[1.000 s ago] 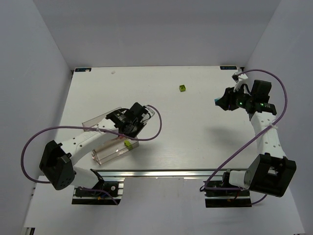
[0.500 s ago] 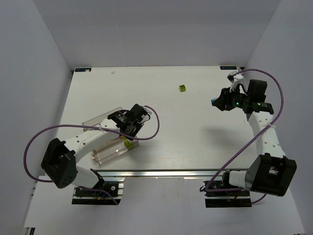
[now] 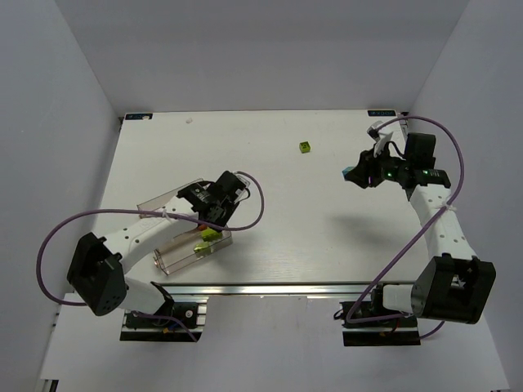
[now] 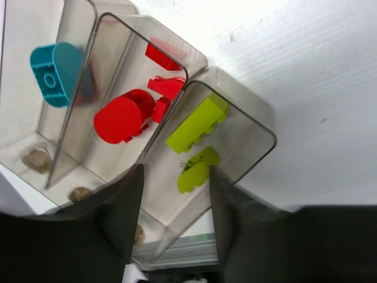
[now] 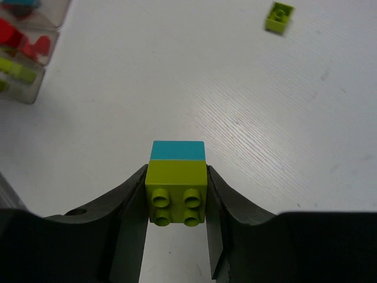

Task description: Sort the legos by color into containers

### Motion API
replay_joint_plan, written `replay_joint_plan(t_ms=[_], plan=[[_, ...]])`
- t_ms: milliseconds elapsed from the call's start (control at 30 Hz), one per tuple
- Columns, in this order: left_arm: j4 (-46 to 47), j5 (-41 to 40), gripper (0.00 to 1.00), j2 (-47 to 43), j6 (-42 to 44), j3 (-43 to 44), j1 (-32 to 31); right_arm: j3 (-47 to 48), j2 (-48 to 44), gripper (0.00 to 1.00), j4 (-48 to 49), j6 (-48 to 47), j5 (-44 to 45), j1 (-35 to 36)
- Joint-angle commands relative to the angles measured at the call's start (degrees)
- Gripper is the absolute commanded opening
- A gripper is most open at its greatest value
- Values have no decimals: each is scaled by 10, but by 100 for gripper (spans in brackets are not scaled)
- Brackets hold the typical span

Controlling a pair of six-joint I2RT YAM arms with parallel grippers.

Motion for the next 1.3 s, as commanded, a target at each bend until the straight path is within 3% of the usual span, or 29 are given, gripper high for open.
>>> replay_joint_plan(t_ms=[0, 33, 67, 167, 267, 300, 433, 533, 567, 667, 1033, 1267], plan=[[7, 9, 44, -32, -18, 62, 2, -13, -8, 0, -29, -83, -137, 12], [21, 29, 29, -42, -32, 69, 2, -18, -16, 0, -51, -112, -171, 20], [65, 61, 7, -53, -35, 71, 2, -20, -19, 0, -68, -183, -201, 30], [168, 206, 5, -105, -79, 41, 2, -40, -40, 0, -121, -306, -284, 63], [293, 280, 40, -121, -180, 14, 2, -67, -59, 0, -114, -382, -300, 87], [314, 290, 65, -119, -205, 10, 2, -80, -66, 0, -100, -400, -301, 94], [416, 409, 86, -86, -298, -8, 2, -107, -89, 0, -64, -441, -312, 127], [511, 489, 89, -56, -366, -32, 7, -140, -114, 0, -28, -484, -326, 147], [583, 509, 90, -43, -385, -51, 8, -147, -120, 0, -26, -502, -340, 152], [723, 585, 96, -11, -471, -91, 14, -133, -111, 0, -65, -579, -360, 161], [1081, 661, 94, 66, -659, -163, 19, -132, -108, 0, 52, -427, -386, 168], [1133, 672, 91, 104, -701, -163, 19, -114, -106, 0, 79, -366, -400, 169]])
